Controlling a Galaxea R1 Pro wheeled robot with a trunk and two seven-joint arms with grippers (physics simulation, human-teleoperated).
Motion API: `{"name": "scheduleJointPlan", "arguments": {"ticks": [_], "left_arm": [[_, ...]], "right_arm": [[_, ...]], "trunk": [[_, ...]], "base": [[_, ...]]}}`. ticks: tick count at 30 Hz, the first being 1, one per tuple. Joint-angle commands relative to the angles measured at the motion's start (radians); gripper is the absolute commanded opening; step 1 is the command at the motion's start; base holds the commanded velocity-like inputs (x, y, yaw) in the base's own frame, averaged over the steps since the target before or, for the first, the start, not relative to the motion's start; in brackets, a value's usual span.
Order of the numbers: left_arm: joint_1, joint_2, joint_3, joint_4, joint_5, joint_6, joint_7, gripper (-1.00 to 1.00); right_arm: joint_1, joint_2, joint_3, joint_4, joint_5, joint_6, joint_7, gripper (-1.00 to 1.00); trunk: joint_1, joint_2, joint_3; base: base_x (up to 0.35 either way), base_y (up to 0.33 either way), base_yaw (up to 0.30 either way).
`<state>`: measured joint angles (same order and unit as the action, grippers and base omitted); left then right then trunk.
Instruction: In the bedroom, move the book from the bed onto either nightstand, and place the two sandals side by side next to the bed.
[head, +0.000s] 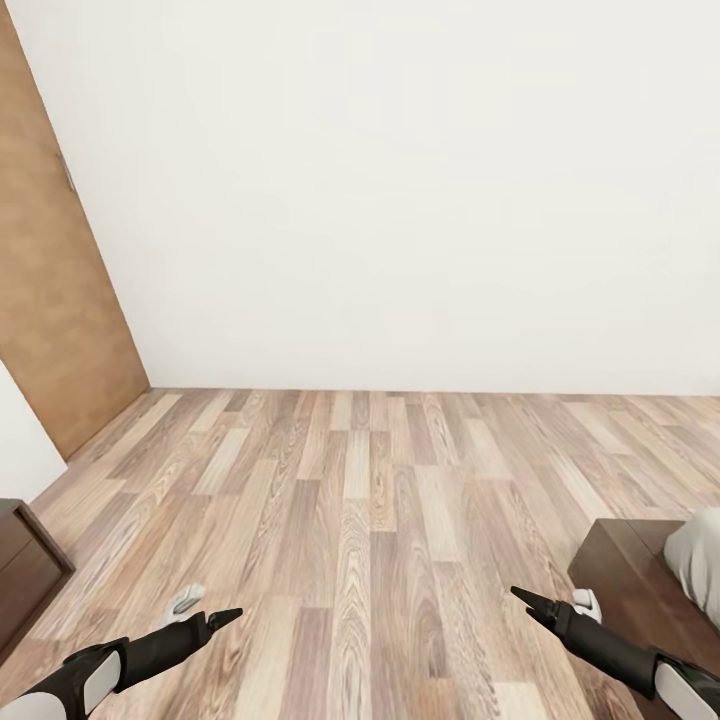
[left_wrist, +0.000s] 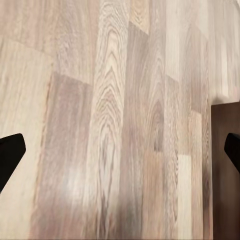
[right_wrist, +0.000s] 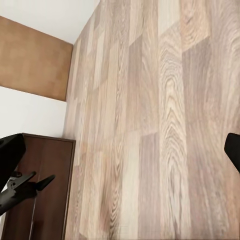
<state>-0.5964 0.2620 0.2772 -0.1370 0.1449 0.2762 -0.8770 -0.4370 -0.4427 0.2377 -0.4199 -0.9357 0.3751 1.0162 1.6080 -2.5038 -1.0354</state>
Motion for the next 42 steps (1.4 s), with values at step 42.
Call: {"name": "scheduleJointPlan", "arguments": {"ticks": [42], "left_arm": [[0.0,0.0,-0.003,0.0,0.01,0.011,-0.002,1.0]], "right_arm": [[-0.001,0.004,0.002,0.001,-0.011,0.007,0.004,1.0]], "trunk": [[0.0,0.0,-0.001]], "base": [[0.171,0.055,-0.034]]}}
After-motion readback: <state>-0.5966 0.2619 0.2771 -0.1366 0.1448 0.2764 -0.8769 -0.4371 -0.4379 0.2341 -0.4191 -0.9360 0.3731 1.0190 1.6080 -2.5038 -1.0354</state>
